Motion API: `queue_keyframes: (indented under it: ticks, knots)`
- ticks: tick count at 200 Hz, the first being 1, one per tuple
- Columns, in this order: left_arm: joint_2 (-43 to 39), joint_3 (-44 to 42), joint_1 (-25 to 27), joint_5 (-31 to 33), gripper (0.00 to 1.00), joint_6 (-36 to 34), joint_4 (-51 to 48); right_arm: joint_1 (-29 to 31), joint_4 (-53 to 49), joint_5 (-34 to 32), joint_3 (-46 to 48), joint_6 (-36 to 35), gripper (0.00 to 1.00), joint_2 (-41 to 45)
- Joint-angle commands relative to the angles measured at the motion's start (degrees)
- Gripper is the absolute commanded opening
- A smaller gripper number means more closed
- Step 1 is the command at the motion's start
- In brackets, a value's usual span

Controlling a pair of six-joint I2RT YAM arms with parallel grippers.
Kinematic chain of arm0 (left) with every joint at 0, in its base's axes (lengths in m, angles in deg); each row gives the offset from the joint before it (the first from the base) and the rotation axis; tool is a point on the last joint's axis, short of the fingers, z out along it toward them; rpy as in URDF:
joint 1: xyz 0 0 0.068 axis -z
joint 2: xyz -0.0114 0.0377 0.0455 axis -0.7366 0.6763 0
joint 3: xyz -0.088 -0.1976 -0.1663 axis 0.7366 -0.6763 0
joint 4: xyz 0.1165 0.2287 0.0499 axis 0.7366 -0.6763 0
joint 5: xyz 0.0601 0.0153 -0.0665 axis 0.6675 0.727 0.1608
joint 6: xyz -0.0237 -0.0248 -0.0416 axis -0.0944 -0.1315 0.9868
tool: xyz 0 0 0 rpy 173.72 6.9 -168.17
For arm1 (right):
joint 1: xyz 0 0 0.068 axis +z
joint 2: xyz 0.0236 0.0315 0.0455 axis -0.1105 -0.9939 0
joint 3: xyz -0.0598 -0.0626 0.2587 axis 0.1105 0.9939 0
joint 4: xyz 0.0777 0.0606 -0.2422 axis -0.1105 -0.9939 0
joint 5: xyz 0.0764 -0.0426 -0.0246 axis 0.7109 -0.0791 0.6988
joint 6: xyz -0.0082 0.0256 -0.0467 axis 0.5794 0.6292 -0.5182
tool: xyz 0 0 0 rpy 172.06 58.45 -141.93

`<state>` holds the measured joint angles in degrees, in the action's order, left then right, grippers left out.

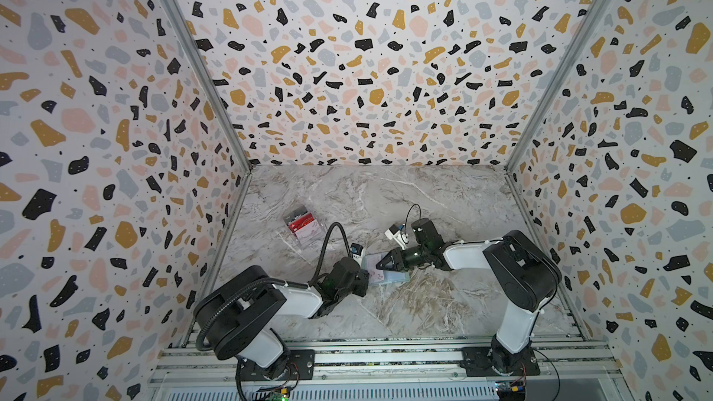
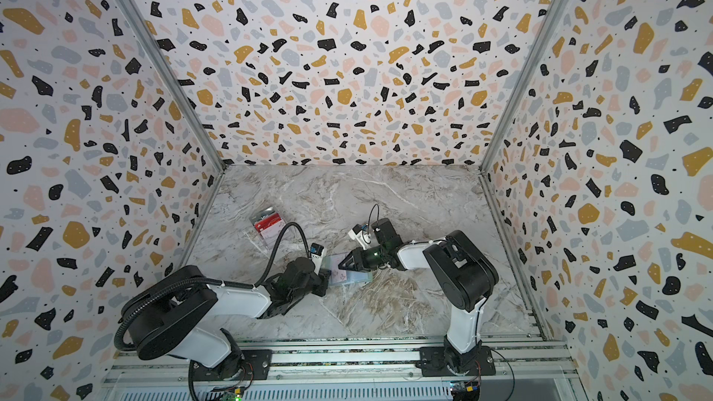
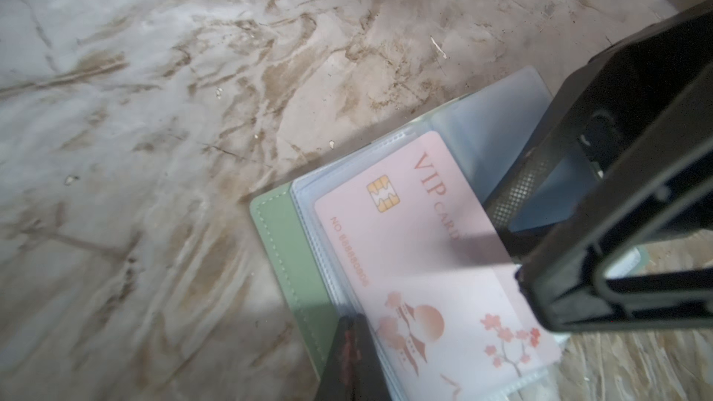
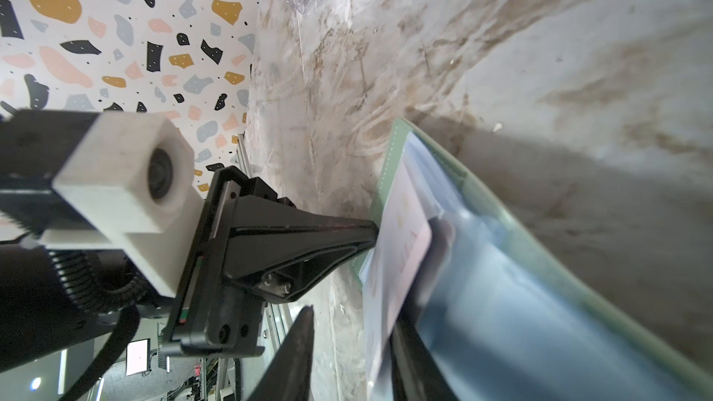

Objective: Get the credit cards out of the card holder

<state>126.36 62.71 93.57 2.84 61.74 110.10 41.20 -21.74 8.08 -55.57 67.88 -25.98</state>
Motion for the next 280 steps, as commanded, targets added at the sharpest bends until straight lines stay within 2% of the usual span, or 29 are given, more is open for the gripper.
queue_keyframes:
  ticks: [1, 142, 201, 280]
  knots:
    - [2.0, -1.2, 0.0, -1.2, 0.0, 0.2, -2.4, 0.7, 3.0, 1.9, -0.2, 1.7, 0.34, 0.4]
    - [2.9, -1.0, 0.0, -1.4, 0.0, 0.6, -2.2, 3.0, 2.1, -2.4, -2.6, 2.3, 0.36, -3.8]
    - [2.7, -0.9, 0.0, -0.9, 0.0, 0.7, -2.9, 1.7, 9.1, 0.9, 0.1, 5.8, 0.35, -2.9]
    - [3.1, -1.0, 0.0, 0.0, 0.0, 1.4, -2.8, -2.0, 9.7, 4.1, 3.2, 4.8, 0.34, 1.2]
